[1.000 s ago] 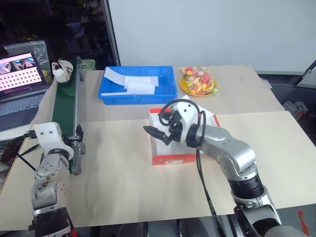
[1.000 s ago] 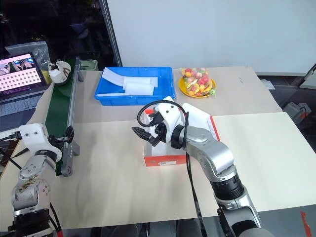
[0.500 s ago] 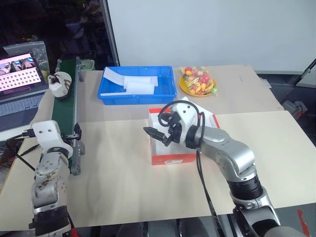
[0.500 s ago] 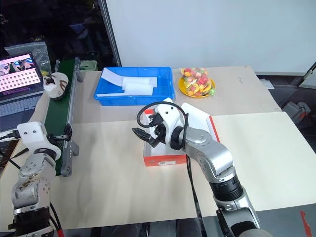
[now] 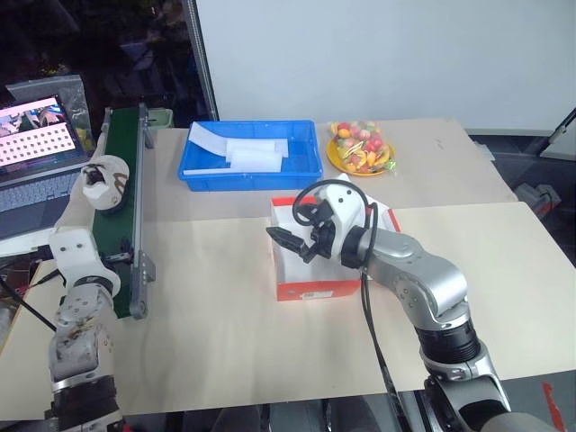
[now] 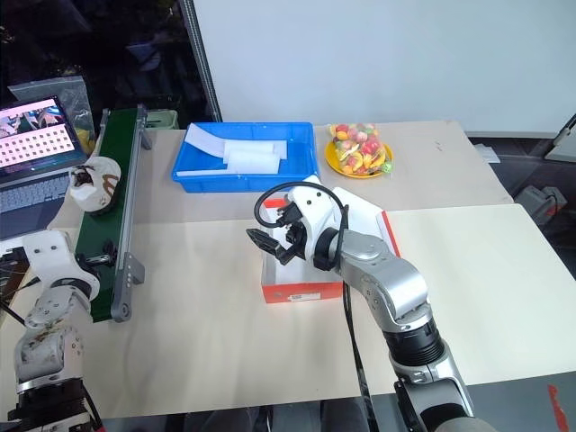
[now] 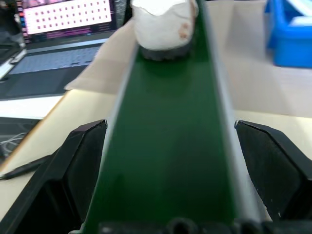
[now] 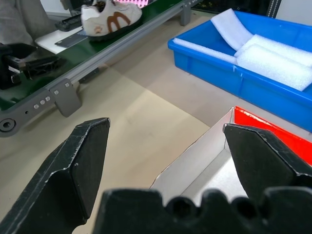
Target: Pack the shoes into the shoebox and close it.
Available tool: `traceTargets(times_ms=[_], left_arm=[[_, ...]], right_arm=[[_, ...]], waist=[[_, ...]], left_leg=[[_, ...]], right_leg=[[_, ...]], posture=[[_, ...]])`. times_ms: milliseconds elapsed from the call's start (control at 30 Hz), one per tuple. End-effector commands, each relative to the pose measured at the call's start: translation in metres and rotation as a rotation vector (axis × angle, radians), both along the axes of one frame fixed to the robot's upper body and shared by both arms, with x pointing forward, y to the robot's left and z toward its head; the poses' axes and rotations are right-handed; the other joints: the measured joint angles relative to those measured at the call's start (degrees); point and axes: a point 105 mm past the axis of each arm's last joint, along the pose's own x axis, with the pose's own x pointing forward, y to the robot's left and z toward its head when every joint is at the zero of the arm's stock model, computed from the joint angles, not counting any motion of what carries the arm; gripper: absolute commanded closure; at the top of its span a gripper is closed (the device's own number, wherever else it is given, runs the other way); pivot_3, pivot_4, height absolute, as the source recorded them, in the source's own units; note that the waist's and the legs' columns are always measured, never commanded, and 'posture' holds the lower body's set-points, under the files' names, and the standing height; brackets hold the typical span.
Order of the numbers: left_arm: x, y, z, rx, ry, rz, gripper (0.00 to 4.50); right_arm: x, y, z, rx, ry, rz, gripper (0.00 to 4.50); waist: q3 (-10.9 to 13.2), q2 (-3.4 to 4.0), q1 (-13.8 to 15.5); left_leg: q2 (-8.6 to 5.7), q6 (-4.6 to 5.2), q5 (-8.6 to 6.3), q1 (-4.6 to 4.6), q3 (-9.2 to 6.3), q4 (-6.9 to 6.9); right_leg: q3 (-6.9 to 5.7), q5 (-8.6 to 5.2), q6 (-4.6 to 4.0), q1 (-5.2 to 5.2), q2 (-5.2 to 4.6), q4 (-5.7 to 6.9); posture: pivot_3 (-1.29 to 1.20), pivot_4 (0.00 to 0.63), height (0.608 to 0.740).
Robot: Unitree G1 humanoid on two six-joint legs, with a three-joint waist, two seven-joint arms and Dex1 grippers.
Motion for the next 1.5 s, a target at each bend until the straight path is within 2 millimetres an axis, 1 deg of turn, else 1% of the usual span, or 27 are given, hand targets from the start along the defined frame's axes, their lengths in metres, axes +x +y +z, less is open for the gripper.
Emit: traceTargets(times_ms=[33, 467, 567, 633, 733, 767, 833, 900, 933, 967, 1067, 1100, 1167, 1200, 1267, 1300, 1333, 1367, 1400, 1433, 1500], left_arm=[[-0.004, 0.008, 0.009, 0.029, -0.022, 0.017, 0.00], [-0.007, 0.013, 0.008, 0.026, -0.019, 0.047, 0.00], [-0.005, 0.009, 0.007, 0.014, -0.022, 0.032, 0.00], [-0.001, 0.002, 0.013, 0.034, -0.043, -0.008, 0.00], [0.002, -0.002, 0.019, 0.038, -0.059, -0.016, 0.70], [0.003, -0.002, 0.020, 0.034, -0.061, -0.015, 1.14], [0.005, -0.002, 0.024, 0.035, -0.075, -0.014, 1.73], [0.008, -0.006, 0.033, 0.047, -0.104, -0.026, 1.73], [0.010, -0.010, 0.041, 0.063, -0.131, -0.039, 1.73], [0.013, -0.018, 0.052, 0.111, -0.166, -0.062, 1.73], [0.017, -0.049, 0.099, 0.356, -0.296, -0.106, 1.73], [0.018, -0.066, 0.113, 0.449, -0.344, -0.148, 1.73], [0.019, -0.108, 0.128, 0.581, -0.420, -0.275, 1.73], [0.019, -0.128, 0.131, 0.616, -0.452, -0.349, 1.73], [0.018, -0.170, 0.126, 0.610, -0.482, -0.532, 1.73], [0.014, -0.190, 0.122, 0.587, -0.493, -0.622, 1.73], [0.011, -0.205, 0.115, 0.533, -0.490, -0.706, 1.73], [0.008, -0.213, 0.109, 0.479, -0.480, -0.758, 1.73], [0.005, -0.218, 0.105, 0.449, -0.477, -0.791, 1.73], [0.002, -0.224, 0.102, 0.446, -0.471, -0.833, 1.73], [-0.001, -0.229, 0.099, 0.456, -0.466, -0.875, 1.73]], right_arm=[[-0.005, 0.000, 0.015, 0.031, -0.053, 0.004, 0.11], [-0.007, -0.002, 0.016, 0.039, -0.051, 0.000, 0.11], [-0.008, -0.001, 0.017, 0.043, -0.053, 0.002, 0.11], [-0.008, -0.002, 0.017, 0.043, -0.052, 0.001, 0.11], [-0.008, -0.002, 0.018, 0.043, -0.052, -0.001, 0.00], [-0.008, -0.002, 0.018, 0.044, -0.052, -0.001, 0.00], [-0.008, -0.002, 0.018, 0.044, -0.052, -0.002, 0.00], [-0.008, -0.002, 0.018, 0.043, -0.051, -0.002, 0.00], [-0.008, -0.002, 0.018, 0.043, -0.052, -0.003, 0.00], [-0.007, -0.002, 0.018, 0.043, -0.052, -0.004, 0.00], [-0.004, -0.002, 0.019, 0.044, -0.055, -0.018, 0.00], [-0.002, -0.003, 0.020, 0.053, -0.055, -0.030, 0.00], [0.008, -0.006, 0.025, 0.100, -0.036, -0.080, 0.00], [0.014, -0.009, 0.030, 0.159, -0.009, -0.112, 0.00], [0.031, -0.015, 0.044, 0.418, 0.136, -0.174, 0.00], [0.042, -0.020, 0.052, 0.634, 0.266, -0.198, 0.00], [0.052, -0.025, 0.054, 0.845, 0.427, -0.201, 0.00], [0.059, -0.027, 0.049, 0.976, 0.570, -0.184, 0.00], [0.063, -0.029, 0.045, 1.052, 0.669, -0.164, 0.00], [0.063, -0.029, 0.042, 1.074, 0.733, -0.127, 0.00], [0.062, -0.029, 0.043, 1.084, 0.800, -0.074, 0.00]], waist=[[0.0, 0.00, 0.0], [0.0, 0.00, 0.0], [0.0, 0.00, 0.0], [0.0, 0.00, 0.0], [0.0, 0.00, 0.0], [0.0, 0.00, 0.1], [0.0, 0.00, 0.2], [0.0, 0.00, 0.2], [0.0, -0.01, 0.2], [0.0, -0.01, 0.2], [0.0, -0.08, 0.2], [0.0, -0.10, 0.2], [0.0, -0.11, 0.2], [0.0, -0.11, 0.2], [0.0, -0.10, 0.1], [0.0, -0.09, -0.1], [0.0, -0.09, -0.3], [0.0, -0.07, -0.6], [0.0, -0.08, -0.8], [0.0, -0.08, -0.9], [0.1, 0.09, -1.6]], left_leg=[[0.00, 0.00, 0.00, 0.00, 0.00, 0.00], [0.00, 0.00, 0.00, 0.00, 0.00, 0.00], [0.00, 0.00, 0.00, 0.00, 0.00, 0.00], [0.00, 0.00, 0.00, 0.00, 0.00, -0.01], [0.00, 0.00, 0.00, 0.00, 0.00, 0.00], [0.00, 0.00, 0.00, 0.00, 0.00, 0.00], [0.01, -0.03, 0.02, 0.00, -0.01, 0.00], [0.01, -0.04, 0.02, 0.00, -0.01, 0.01], [0.01, -0.03, 0.02, 0.00, -0.01, 0.01], [0.00, -0.03, 0.02, 0.00, -0.01, 0.01], [0.00, -0.04, 0.02, -0.05, -0.01, 0.00], [0.00, -0.04, 0.02, -0.08, -0.02, 0.00], [0.00, -0.04, 0.02, -0.10, -0.01, -0.01], [-0.01, -0.03, 0.02, -0.10, 0.00, -0.02], [-0.02, -0.03, 0.02, -0.08, 0.01, -0.03], [-0.02, -0.03, 0.02, -0.07, 0.01, -0.04], [-0.01, -0.04, 0.02, -0.05, 0.04, -0.06], [0.01, -0.04, 0.02, -0.04, 0.04, -0.09], [0.06, -0.05, 0.03, -0.02, 0.03, -0.13], [0.05, -0.05, 0.03, 0.04, 0.00, -0.21], [0.04, -0.05, 0.03, 0.03, 0.01, -0.35]], right_leg=[[0.00, 0.00, 0.00, 0.00, 0.00, 0.00], [0.00, 0.00, 0.00, 0.00, 0.00, 0.00], [0.00, 0.00, 0.00, -0.01, 0.00, 0.00], [0.00, 0.00, 0.00, -0.01, 0.00, 0.00], [0.00, 0.00, 0.00, -0.01, 0.00, 0.00], [0.00, 0.00, 0.00, 0.00, 0.00, 0.00], [-0.01, 0.00, -0.01, 0.00, 0.00, 0.00], [-0.01, 0.01, -0.02, 0.00, 0.00, 0.00], [0.00, 0.01, -0.02, 0.00, 0.00, 0.00], [-0.01, 0.01, -0.02, 0.00, 0.00, 0.00], [-0.02, 0.01, -0.02, -0.01, 0.00, 0.01], [-0.03, 0.02, -0.02, -0.01, 0.00, 0.02], [-0.02, 0.02, -0.03, -0.01, 0.00, 0.02], [-0.01, 0.02, -0.03, 0.00, -0.01, 0.02], [0.00, 0.02, -0.03, 0.01, -0.04, 0.01], [0.01, 0.02, -0.03, 0.01, -0.04, 0.04], [0.04, 0.02, -0.03, 0.00, -0.01, 0.08], [0.06, 0.03, -0.05, -0.01, 0.02, 0.10], [0.05, 0.08, -0.10, 0.02, 0.06, 0.12], [0.01, 0.10, -0.11, 0.04, 0.08, 0.13], [-0.02, 0.10, -0.12, -0.04, 0.10, 0.10]], posture=[[0.00, 0.150, 0.724], [0.00, 0.150, 0.724], [0.00, 0.150, 0.724], [0.00, 0.150, 0.724], [0.00, 0.150, 0.724], [0.00, 0.150, 0.724], [0.00, 0.150, 0.724], [0.00, 0.150, 0.724], [0.00, 0.150, 0.724], [0.00, 0.150, 0.724], [0.00, 0.150, 0.724], [0.00, 0.150, 0.724], [0.00, 0.150, 0.724], [0.00, 0.150, 0.724], [0.00, 0.150, 0.724], [0.00, 0.150, 0.724], [0.00, 0.150, 0.724], [0.00, 0.150, 0.724], [0.00, 0.150, 0.724], [0.00, 0.150, 0.724], [0.00, 0.150, 0.724]])
